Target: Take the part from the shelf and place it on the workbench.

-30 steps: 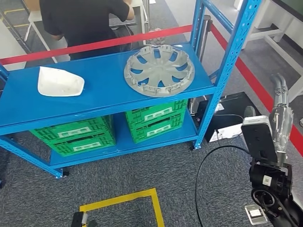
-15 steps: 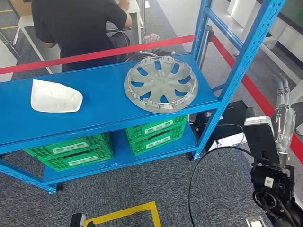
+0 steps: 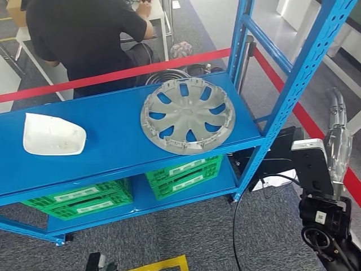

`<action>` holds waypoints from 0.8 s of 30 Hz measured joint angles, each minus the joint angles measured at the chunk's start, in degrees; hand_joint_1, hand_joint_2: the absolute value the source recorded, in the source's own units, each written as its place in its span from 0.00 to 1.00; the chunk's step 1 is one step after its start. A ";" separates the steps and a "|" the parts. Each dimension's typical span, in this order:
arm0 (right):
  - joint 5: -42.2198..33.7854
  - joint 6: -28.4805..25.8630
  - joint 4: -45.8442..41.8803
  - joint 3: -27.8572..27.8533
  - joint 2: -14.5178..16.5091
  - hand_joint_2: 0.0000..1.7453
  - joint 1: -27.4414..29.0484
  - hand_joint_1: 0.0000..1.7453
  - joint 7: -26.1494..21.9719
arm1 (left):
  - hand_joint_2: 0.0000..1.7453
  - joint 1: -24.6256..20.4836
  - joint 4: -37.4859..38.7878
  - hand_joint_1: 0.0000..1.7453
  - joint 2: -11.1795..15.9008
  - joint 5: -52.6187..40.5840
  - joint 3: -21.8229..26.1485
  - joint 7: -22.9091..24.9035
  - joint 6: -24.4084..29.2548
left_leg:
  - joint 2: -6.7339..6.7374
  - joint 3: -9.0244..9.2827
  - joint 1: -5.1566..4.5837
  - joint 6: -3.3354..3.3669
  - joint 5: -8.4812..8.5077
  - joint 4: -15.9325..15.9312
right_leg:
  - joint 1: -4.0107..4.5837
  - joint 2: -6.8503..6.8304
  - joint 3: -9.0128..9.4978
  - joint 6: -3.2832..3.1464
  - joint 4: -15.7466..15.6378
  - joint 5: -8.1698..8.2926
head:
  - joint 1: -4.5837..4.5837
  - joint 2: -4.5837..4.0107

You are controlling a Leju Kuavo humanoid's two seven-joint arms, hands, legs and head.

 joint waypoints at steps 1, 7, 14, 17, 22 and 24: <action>0.00 0.00 -0.01 0.01 0.00 0.00 0.01 0.00 -0.01 | 0.00 0.08 0.00 0.00 -0.01 0.01 -0.02 0.00 0.00 | 0.06 -1.93 0.07 -0.10 -1.79 1.82 | 0.03 0.00 0.61 -0.02 -0.01 -0.56 | -0.05 0.00; 0.00 0.04 -0.02 0.05 0.01 0.00 -0.04 0.00 0.00 | 0.00 0.33 0.03 0.00 0.27 0.09 -0.07 0.01 0.00 | -0.07 -0.28 -0.96 2.67 8.11 -13.04 | 0.69 0.18 4.72 0.25 -0.35 -4.08 | -0.54 0.00; 0.00 0.07 -0.15 -0.06 0.09 0.00 -0.08 0.00 0.01 | 0.00 0.20 0.02 0.00 0.19 0.11 -0.10 0.00 0.01 | -0.40 3.84 -0.73 4.00 9.37 -16.58 | 0.83 0.34 1.61 1.86 8.94 -6.83 | 0.09 -0.01; 0.00 0.07 -0.14 -0.08 0.09 0.00 0.04 0.00 0.05 | 0.00 0.24 0.02 0.00 0.05 0.11 -0.10 0.00 0.00 | -0.46 5.27 -0.69 4.02 7.96 -16.57 | 0.76 0.32 -4.33 2.47 15.82 -10.82 | 0.72 0.00; 0.00 0.08 -0.07 -0.07 0.12 0.00 0.07 0.00 0.08 | 0.00 0.30 0.03 0.00 -0.05 0.11 -0.11 0.01 0.00 | -0.69 8.58 -0.63 2.99 4.90 -16.08 | 0.67 0.18 -2.33 2.26 1.91 -0.42 | 1.48 0.00; 0.00 0.10 -0.05 -0.06 0.15 0.00 0.08 0.00 0.12 | 0.00 0.21 0.04 0.00 -0.04 0.11 -0.12 0.02 0.00 | -0.74 8.97 -0.77 2.40 4.27 -15.78 | 0.87 0.14 -2.02 1.23 0.66 0.46 | 1.34 0.00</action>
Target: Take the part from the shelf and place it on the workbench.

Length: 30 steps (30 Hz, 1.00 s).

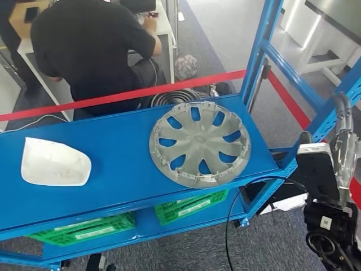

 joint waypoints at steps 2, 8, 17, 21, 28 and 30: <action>0.00 -0.01 -0.04 -0.02 0.01 0.00 -0.06 0.00 -0.04 | 0.00 -0.13 0.00 0.00 0.09 0.00 -0.01 0.00 0.00 | 0.10 0.10 -0.06 -0.56 -0.44 0.46 | -0.22 0.08 0.75 -0.85 -0.18 0.06 | -0.28 0.00; 0.00 -0.20 -0.07 0.01 0.05 0.00 -0.03 0.00 -0.15 | 0.00 -0.18 0.00 0.00 0.05 0.00 -0.24 -0.02 0.00 | 0.87 -10.24 0.95 -2.54 -6.17 16.65 | -0.55 -0.05 2.90 -1.52 -0.44 -1.65 | -1.42 0.00; 0.01 -0.44 -0.11 -0.35 0.13 0.00 0.06 0.00 0.12 | 0.00 0.00 0.00 0.00 0.24 0.00 -0.26 -0.01 0.00 | 1.24 -7.27 0.09 0.13 4.47 0.50 | -0.50 0.95 6.31 0.19 -0.63 -3.65 | -1.76 0.00; 0.00 -0.18 -0.17 -0.40 0.14 0.00 -0.04 0.00 -0.01 | 0.00 -0.22 0.00 0.00 0.22 0.00 -0.26 0.00 0.01 | 1.25 -6.24 0.03 -1.73 5.06 0.32 | -0.36 0.32 7.41 -1.25 -1.80 -4.55 | -1.29 0.00; 0.00 -0.06 -0.22 -0.36 0.15 0.00 -0.14 0.00 -0.07 | 0.00 -0.44 0.00 0.00 0.25 0.00 -0.26 -0.02 0.00 | 1.09 -6.33 -0.17 -0.23 4.60 0.49 | -0.53 -0.05 8.05 0.41 -3.24 -4.32 | -0.95 0.00; 0.00 -0.06 -0.23 -0.36 0.15 0.00 -0.14 0.00 -0.07 | 0.00 -0.44 0.00 0.00 0.26 0.00 -0.26 -0.02 0.00 | 1.08 -6.35 -0.17 0.16 4.49 0.42 | -0.55 -0.07 8.28 0.92 -3.43 -4.13 | -0.99 0.00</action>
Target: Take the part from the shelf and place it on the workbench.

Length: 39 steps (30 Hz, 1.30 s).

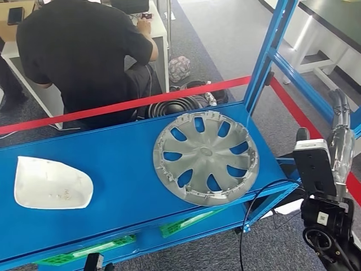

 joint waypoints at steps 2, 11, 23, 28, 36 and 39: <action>0.00 -0.01 -0.02 -0.01 -0.01 0.00 0.02 0.00 0.00 | 0.00 0.01 0.00 0.00 -0.01 0.00 0.00 0.00 0.00 | -0.02 0.33 0.25 0.49 0.02 -0.39 | 0.01 0.00 0.23 0.49 0.32 0.08 | 0.03 0.00; 0.00 -0.02 -0.04 -0.05 -0.02 0.00 0.06 0.00 -0.01 | 0.00 0.15 0.00 0.00 -0.25 0.00 0.00 0.00 0.00 | -0.12 1.34 0.90 0.80 0.14 -1.06 | -0.04 0.00 -7.03 0.79 12.01 -3.38 | 1.55 0.00; 0.00 -0.02 -0.05 0.11 0.00 0.00 0.08 0.00 -0.11 | 0.00 0.15 0.00 0.00 -0.19 0.00 -0.02 0.01 0.00 | -0.15 -5.43 1.21 -2.99 -8.32 15.19 | 0.50 -0.67 -3.34 -2.37 0.85 2.39 | -0.56 0.00; 0.00 -0.02 -0.04 0.10 0.00 0.00 0.06 0.00 -0.11 | 0.00 0.20 0.00 0.00 -0.04 0.00 -0.04 0.00 0.00 | 0.06 0.37 0.61 -1.16 -2.28 3.41 | 1.11 -0.95 -2.85 -2.51 0.89 2.17 | -0.74 0.00; 0.00 -0.02 -0.04 -0.03 -0.02 0.00 -0.11 0.00 -0.09 | 0.00 0.18 0.00 0.00 0.03 0.00 -0.04 0.01 0.01 | 0.25 2.80 0.80 0.39 0.04 -2.43 | 1.13 -0.53 -4.40 -0.87 5.26 -0.17 | -0.29 0.00; 0.00 -0.02 -0.03 -0.05 -0.03 0.00 -0.04 0.00 -0.08 | 0.00 0.16 0.00 0.00 -0.10 0.00 -0.04 0.00 0.00 | 0.27 2.66 0.97 0.48 0.12 -2.43 | 0.60 -0.33 -9.70 0.17 16.18 -5.40 | 0.64 0.00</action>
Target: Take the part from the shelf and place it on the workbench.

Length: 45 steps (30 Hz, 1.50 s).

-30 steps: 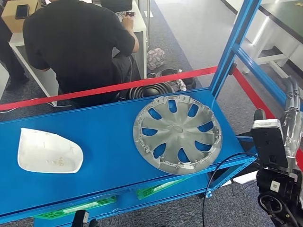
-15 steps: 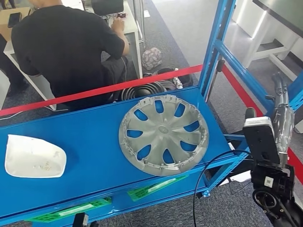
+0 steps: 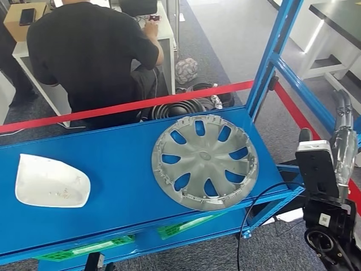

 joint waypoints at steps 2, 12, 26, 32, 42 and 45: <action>0.00 0.00 0.01 0.01 0.01 0.00 0.07 0.00 0.01 | 0.00 0.05 0.00 0.00 -0.08 0.00 0.00 0.01 0.00 | -0.01 -0.07 0.18 -0.10 -0.05 0.19 | -0.48 -0.01 -0.89 0.56 1.34 0.35 | 0.30 0.00; -12.01 13.67 1.39 1.76 -0.55 0.00 -3.10 0.00 1.19 | 0.00 -0.08 0.00 0.00 -0.06 0.03 -0.02 -0.37 0.02 | -0.11 -0.27 0.68 -1.18 -0.99 1.68 | -0.66 0.28 5.62 -1.01 -14.21 7.58 | -0.51 0.00; -21.64 21.02 10.50 7.42 -0.85 0.00 -9.71 0.00 -1.56 | 0.00 -0.21 0.00 0.00 0.07 1.01 -0.82 -0.70 0.31 | -0.34 -0.26 0.84 -3.04 -0.07 0.52 | -0.40 0.11 5.24 -1.51 -14.24 7.72 | -1.39 0.00; -21.64 21.03 11.39 8.28 -0.87 0.00 -9.87 0.00 -1.56 | 0.00 -0.20 0.00 0.00 0.09 1.01 -0.99 -0.70 0.33 | -0.34 -0.34 0.75 -3.14 -0.11 0.58 | -0.42 0.10 5.32 -1.47 -14.44 7.74 | -1.38 0.00; -21.64 21.03 12.20 9.17 -0.96 0.00 -9.92 0.00 -1.56 | 0.00 -0.20 0.00 0.00 0.15 1.01 -1.01 -0.70 0.33 | -0.34 -0.36 0.67 -3.11 -0.12 0.61 | -0.45 0.11 5.45 -1.30 -14.73 7.86 | -1.38 0.00; -21.64 21.03 12.23 9.22 -0.96 0.00 -9.92 0.00 -1.54 | 0.00 -0.20 0.00 0.00 0.17 1.01 -1.01 -0.70 0.33 | -0.34 -0.36 0.65 -3.08 -0.14 0.62 | -0.52 0.11 5.45 -1.30 -14.73 7.86 | -1.38 0.00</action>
